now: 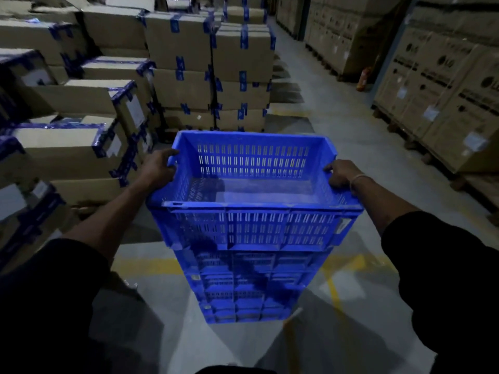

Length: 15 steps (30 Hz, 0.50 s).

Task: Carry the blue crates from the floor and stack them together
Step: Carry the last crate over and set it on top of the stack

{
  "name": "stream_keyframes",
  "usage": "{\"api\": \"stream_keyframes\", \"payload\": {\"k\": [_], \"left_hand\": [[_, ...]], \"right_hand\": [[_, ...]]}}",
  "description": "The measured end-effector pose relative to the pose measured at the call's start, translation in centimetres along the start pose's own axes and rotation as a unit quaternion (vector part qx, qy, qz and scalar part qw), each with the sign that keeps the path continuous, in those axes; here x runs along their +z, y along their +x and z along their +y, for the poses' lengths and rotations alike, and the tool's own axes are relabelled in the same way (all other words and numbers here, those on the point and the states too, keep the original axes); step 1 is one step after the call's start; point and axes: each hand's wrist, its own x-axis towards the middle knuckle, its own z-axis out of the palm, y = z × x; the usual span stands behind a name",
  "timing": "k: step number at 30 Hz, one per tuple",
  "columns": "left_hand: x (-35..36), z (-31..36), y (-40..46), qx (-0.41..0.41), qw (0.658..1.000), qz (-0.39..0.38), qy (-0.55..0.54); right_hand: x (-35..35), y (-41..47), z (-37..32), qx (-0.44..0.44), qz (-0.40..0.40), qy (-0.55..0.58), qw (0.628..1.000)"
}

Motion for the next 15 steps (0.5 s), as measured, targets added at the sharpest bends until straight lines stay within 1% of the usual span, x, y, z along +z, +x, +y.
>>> {"api": "stream_keyframes", "payload": {"k": [9,15], "left_hand": [[0.9,-0.7,2.0,0.010,1.000,0.024,0.012],[1.0,-0.5,2.0,0.006,0.999,0.015,0.035]], "right_hand": [[0.1,3.1,-0.3,-0.005,0.014,0.009,1.000],[0.1,3.1,-0.2,-0.006,0.017,0.012,1.000]]}}
